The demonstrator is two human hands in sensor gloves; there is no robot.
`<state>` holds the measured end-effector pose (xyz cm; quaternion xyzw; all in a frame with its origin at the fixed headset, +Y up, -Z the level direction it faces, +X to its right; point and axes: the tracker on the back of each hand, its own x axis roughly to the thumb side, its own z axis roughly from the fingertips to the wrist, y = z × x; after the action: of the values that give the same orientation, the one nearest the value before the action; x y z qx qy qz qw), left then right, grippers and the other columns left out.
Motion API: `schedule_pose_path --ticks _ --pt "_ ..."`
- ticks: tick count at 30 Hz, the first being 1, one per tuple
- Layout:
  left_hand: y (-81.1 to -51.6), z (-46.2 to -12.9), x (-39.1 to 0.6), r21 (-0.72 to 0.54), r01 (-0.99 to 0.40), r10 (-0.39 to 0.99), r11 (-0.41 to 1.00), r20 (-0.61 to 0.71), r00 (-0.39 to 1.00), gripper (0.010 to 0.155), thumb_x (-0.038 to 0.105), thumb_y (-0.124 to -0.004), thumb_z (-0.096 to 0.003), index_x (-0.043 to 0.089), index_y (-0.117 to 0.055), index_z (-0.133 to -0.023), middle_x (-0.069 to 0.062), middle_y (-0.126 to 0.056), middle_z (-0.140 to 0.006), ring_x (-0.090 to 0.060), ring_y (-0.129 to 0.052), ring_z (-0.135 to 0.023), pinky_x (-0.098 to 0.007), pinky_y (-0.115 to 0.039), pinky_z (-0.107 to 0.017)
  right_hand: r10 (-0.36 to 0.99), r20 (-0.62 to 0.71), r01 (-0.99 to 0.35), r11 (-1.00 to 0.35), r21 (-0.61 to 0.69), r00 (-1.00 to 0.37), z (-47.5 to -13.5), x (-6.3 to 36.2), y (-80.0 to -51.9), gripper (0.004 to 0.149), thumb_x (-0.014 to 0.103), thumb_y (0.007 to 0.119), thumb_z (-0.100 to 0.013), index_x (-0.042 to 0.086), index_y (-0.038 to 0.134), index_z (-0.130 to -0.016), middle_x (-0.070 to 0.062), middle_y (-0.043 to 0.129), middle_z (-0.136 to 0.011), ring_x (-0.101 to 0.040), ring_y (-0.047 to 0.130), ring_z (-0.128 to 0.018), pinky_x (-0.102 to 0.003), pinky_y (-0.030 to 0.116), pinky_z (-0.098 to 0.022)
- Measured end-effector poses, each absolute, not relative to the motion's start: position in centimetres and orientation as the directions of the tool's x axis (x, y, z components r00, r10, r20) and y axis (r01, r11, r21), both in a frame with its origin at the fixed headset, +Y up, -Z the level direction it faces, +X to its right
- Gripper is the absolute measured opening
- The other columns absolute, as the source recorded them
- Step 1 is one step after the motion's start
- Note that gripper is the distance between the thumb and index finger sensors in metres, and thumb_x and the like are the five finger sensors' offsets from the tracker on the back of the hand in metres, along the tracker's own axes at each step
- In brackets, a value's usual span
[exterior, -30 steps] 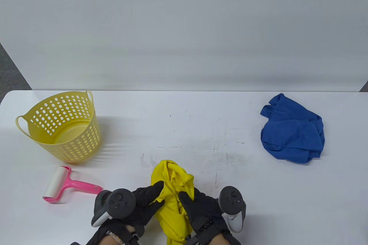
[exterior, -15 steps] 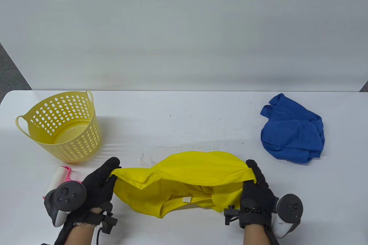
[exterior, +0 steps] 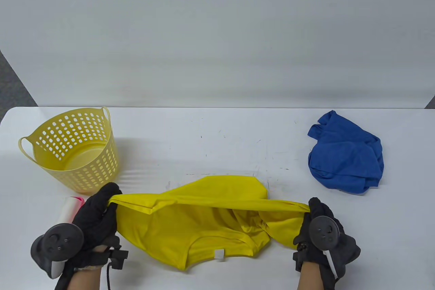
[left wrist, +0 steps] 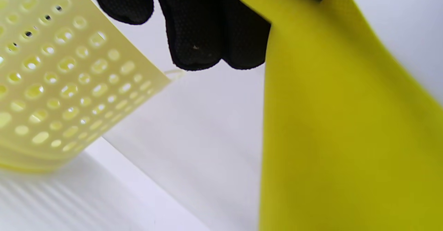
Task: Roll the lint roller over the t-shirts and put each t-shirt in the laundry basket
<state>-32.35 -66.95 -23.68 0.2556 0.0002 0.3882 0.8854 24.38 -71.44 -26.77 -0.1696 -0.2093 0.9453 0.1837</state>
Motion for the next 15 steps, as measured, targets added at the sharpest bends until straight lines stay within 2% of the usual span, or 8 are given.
schedule_pose_path --ticks 2,4,5,6,7,8,11,15 --pt "-67.3 -23.6 -33.6 0.466 -0.708 0.726 0.532 0.179 0.664 0.044 0.041 -0.071 -0.0551 0.033 -0.067 -0.098 0.005 -0.09 -0.086 -0.025 -0.094 -0.082 -0.06 -0.066 -0.07 0.501 -0.238 -0.34 -0.8 -0.495 -0.832 -26.4 25.5 -71.4 0.038 0.024 0.078 -0.044 0.015 0.08 -0.08 -0.015 0.091 -0.077 -0.042 0.093 -0.064 -0.063 0.07 -0.05" --pt "-67.9 -23.8 -34.5 0.449 -0.737 0.769 0.506 0.152 0.62 0.044 0.041 -0.072 -0.0554 0.033 -0.067 -0.098 0.005 -0.091 -0.086 -0.026 -0.094 -0.082 -0.06 -0.065 -0.07 0.558 -0.244 -0.417 -0.79 -0.45 -0.793 -26.5 26.2 -71.4 0.037 0.023 0.08 -0.043 0.013 0.083 -0.078 -0.015 0.095 -0.07 -0.04 0.095 -0.056 -0.062 0.071 -0.048" --pt "-68.2 -23.9 -34.7 0.438 -0.745 0.775 0.503 0.152 0.613 0.044 0.041 -0.072 -0.0555 0.033 -0.067 -0.099 0.004 -0.091 -0.086 -0.026 -0.093 -0.082 -0.061 -0.065 -0.07 0.56 -0.231 -0.482 -0.816 -0.32 -0.795 -26.9 26.3 -71.7 0.036 0.023 0.08 -0.043 0.013 0.084 -0.078 -0.015 0.096 -0.069 -0.041 0.096 -0.056 -0.064 0.07 -0.049" --pt "-68.5 -24.1 -34.7 0.421 -0.748 0.774 0.513 0.15 0.616 0.044 0.041 -0.072 -0.0557 0.033 -0.067 -0.099 0.004 -0.091 -0.087 -0.026 -0.093 -0.082 -0.061 -0.065 -0.07 0.578 -0.204 -0.572 -0.815 -0.097 -0.79 -27.5 25.8 -72.4 0.037 0.024 0.079 -0.045 0.013 0.082 -0.08 -0.017 0.094 -0.071 -0.043 0.093 -0.059 -0.065 0.067 -0.051" --pt "-68.7 -24.2 -34.6 0.413 -0.743 0.769 0.527 0.141 0.624 0.044 0.041 -0.072 -0.0558 0.033 -0.067 -0.099 0.004 -0.091 -0.087 -0.027 -0.093 -0.083 -0.061 -0.065 -0.07 0.588 -0.216 -0.607 -0.794 0.03 -0.78 -27.7 25.3 -72.7 0.038 0.025 0.076 -0.051 0.012 0.075 -0.086 -0.02 0.086 -0.08 -0.046 0.085 -0.068 -0.068 0.058 -0.056" --pt "-68.8 -24.4 -34.3 0.398 -0.733 0.754 0.552 0.137 0.642 0.045 0.041 -0.073 -0.0558 0.033 -0.067 -0.099 0.004 -0.091 -0.087 -0.027 -0.093 -0.083 -0.061 -0.065 -0.07 0.572 -0.197 -0.594 -0.801 0.073 -0.796 -27.9 24.1 -73.0 0.043 0.032 0.075 -0.051 0.01 0.073 -0.088 -0.022 0.078 -0.088 -0.049 0.077 -0.076 -0.071 0.051 -0.058" --pt "-68.9 -24.6 -33.4 0.371 -0.706 0.713 0.603 0.145 0.686 0.045 0.042 -0.072 -0.0558 0.033 -0.067 -0.099 0.004 -0.091 -0.088 -0.027 -0.093 -0.083 -0.061 -0.065 -0.07 0.367 -0.001 -0.365 -0.926 -0.098 -0.93 -28.9 19.6 -73.0 0.051 0.036 0.078 -0.045 0.014 0.071 -0.091 -0.023 0.077 -0.091 -0.05 0.078 -0.077 -0.072 0.054 -0.056" --pt "-69.1 -24.9 -32.3 0.324 -0.688 0.68 0.65 0.156 0.716 0.046 0.042 -0.072 -0.0557 0.032 -0.066 -0.1 0.004 -0.091 -0.088 -0.027 -0.093 -0.084 -0.061 -0.065 -0.071 0.1 0.114 -0.122 -0.971 -0.206 -0.988 -30.1 14.4 -72.7 0.061 0.046 0.074 -0.044 0.017 0.061 -0.096 -0.022 0.066 -0.099 -0.051 0.069 -0.086 -0.073 0.05 -0.058"
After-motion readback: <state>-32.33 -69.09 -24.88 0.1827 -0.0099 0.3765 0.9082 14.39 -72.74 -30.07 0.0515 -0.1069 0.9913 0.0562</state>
